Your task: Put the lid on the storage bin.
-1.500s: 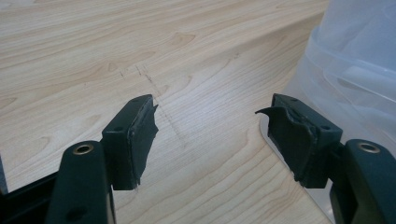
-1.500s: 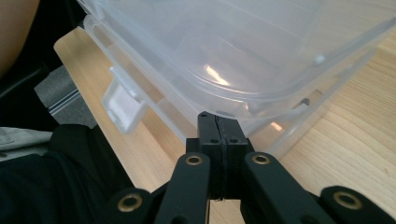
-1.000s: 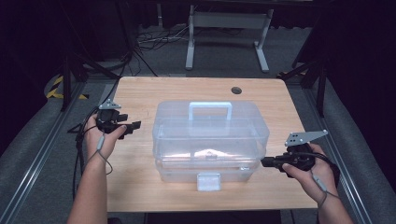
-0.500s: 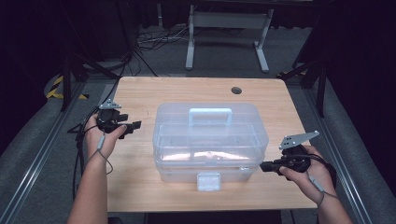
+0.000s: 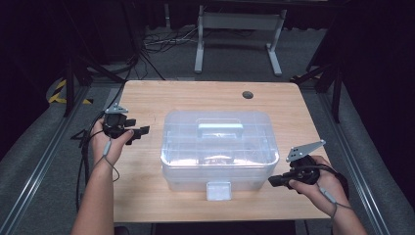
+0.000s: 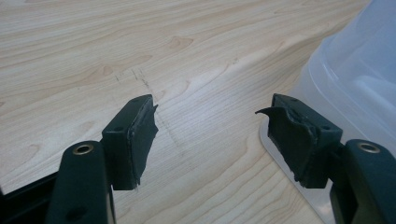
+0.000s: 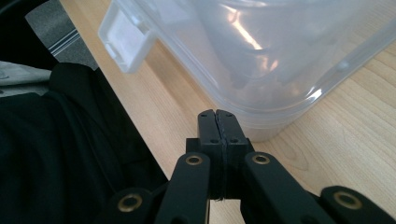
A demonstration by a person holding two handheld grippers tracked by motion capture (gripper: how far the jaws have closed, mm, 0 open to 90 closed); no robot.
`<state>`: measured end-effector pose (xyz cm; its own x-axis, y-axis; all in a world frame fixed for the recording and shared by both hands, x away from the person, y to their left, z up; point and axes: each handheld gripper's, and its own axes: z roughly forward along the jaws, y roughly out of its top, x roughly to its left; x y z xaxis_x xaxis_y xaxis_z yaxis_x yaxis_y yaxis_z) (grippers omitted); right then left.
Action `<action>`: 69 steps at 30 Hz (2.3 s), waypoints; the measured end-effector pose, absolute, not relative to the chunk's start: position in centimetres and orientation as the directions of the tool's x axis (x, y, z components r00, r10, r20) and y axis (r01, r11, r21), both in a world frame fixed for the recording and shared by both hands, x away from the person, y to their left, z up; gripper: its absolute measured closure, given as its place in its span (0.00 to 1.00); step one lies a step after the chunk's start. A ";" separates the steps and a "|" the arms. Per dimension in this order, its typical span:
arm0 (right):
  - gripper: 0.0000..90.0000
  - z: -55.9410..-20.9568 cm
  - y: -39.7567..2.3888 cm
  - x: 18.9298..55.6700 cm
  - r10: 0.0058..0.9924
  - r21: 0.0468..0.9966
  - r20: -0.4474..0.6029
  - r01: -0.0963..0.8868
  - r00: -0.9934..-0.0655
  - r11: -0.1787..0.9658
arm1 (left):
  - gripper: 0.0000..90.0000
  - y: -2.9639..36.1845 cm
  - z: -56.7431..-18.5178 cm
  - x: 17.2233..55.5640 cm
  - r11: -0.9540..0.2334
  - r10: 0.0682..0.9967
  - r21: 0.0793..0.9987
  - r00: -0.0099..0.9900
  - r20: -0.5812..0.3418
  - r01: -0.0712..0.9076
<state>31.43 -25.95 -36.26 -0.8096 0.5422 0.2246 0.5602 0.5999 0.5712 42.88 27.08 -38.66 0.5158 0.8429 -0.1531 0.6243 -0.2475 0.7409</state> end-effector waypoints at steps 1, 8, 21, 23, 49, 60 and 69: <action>1.00 -36.2 -26.0 31.4 0.541 0.571 0.231 0.563 -0.809 0.597 | 0.37 27.2 -38.6 42.9 -0.250 0.841 0.742 0.519 -0.151 0.622; 1.00 -35.5 -26.5 31.4 0.510 0.572 0.260 0.556 -0.820 0.603 | 0.37 27.4 -38.4 42.1 -0.243 0.847 0.749 0.511 -0.146 0.617; 0.77 -32.6 -28.4 31.9 0.354 0.643 0.355 0.501 -0.865 0.580 | 0.37 28.9 -38.1 39.2 -0.238 0.856 0.768 0.501 -0.122 0.594; 0.74 -31.9 -28.9 31.9 0.356 0.672 0.348 0.495 -0.867 0.550 | 0.37 29.1 -38.2 38.9 -0.237 0.858 0.767 0.499 -0.123 0.596; 0.51 -32.1 -37.4 35.8 0.761 0.853 0.181 0.485 -0.624 0.194 | 0.36 29.3 -38.9 38.6 -0.232 0.873 0.758 0.475 -0.114 0.609; 0.43 -35.8 -39.1 38.3 0.824 0.808 0.112 0.534 -0.555 0.250 | 0.36 29.0 -39.3 39.1 -0.243 0.876 0.745 0.471 -0.106 0.621; 0.23 -39.3 -39.2 40.4 0.861 0.783 0.104 0.575 -0.498 0.237 | 0.35 29.2 -39.6 39.2 -0.242 0.876 0.737 0.469 -0.113 0.631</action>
<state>40.38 -39.21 -39.25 -0.4979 0.8609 0.1045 0.5748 0.2374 0.7831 39.17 29.16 -39.57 0.4687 0.8761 -0.1131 0.6309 -0.2423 0.7371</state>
